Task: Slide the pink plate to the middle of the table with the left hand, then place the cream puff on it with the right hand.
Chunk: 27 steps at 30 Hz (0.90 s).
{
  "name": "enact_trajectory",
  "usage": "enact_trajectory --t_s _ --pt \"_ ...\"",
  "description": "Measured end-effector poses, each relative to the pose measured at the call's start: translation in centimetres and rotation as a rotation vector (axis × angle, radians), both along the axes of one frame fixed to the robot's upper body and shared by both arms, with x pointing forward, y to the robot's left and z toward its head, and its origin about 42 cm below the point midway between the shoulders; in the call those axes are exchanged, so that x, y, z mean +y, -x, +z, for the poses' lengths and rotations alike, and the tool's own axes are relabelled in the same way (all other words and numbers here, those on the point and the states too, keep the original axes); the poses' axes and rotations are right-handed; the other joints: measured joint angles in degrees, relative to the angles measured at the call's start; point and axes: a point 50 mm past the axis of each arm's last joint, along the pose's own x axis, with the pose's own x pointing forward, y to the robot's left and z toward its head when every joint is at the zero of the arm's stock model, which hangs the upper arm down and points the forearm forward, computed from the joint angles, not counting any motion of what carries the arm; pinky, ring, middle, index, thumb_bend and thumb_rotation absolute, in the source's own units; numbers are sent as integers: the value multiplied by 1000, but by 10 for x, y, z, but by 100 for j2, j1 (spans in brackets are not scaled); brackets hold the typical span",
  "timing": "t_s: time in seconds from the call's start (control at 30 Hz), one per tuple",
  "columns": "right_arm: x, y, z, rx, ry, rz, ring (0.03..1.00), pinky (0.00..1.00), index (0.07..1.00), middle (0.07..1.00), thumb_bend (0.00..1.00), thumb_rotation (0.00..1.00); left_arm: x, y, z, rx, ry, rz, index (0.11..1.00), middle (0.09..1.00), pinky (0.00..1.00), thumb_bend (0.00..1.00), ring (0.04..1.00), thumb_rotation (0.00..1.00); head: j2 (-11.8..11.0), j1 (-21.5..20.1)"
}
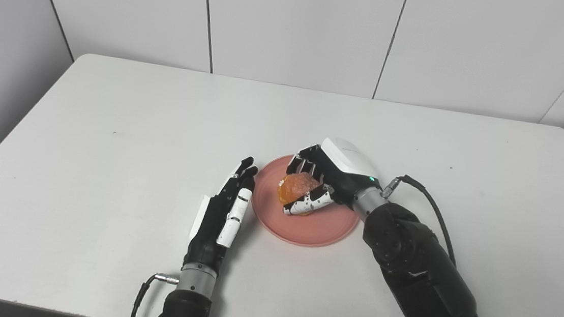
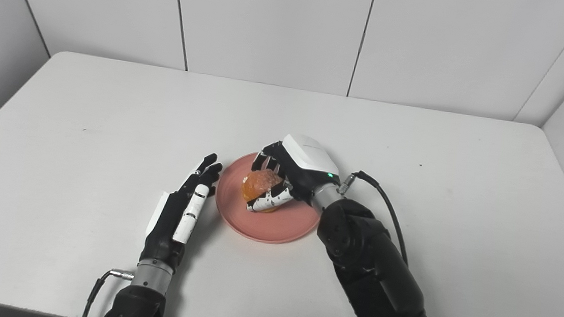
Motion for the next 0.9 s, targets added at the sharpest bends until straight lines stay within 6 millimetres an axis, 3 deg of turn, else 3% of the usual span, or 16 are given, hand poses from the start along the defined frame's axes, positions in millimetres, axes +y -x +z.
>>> enact_trajectory --t_s 0.1,0.6,0.7,0.77,0.87,0.9 --pt "1 -1 -5 5 2 -4 339 247 521 416 522 6 0 0 0 0 0 0 895 909 893 520 915 1000 0 0" --pt "5 -4 -12 -25 2 -10 396 297 523 441 525 1 0 0 0 2 3 4 901 914 903 521 923 1000 9 -9" --pt "6 -3 -10 -38 14 -7 353 256 536 425 521 5 0 0 0 3 3 6 899 915 902 513 923 1000 9 -18" --pt "7 -1 -8 -43 25 2 338 243 500 469 528 6 0 0 0 3 3 6 901 917 900 509 924 1000 9 -18" --pt "9 2 -5 -47 46 8 424 300 533 449 522 11 0 0 0 3 3 7 897 913 894 507 919 1000 9 -35" --pt "8 3 -3 -52 55 8 538 410 619 594 672 157 0 0 0 3 3 7 900 915 900 509 921 1000 9 -35"
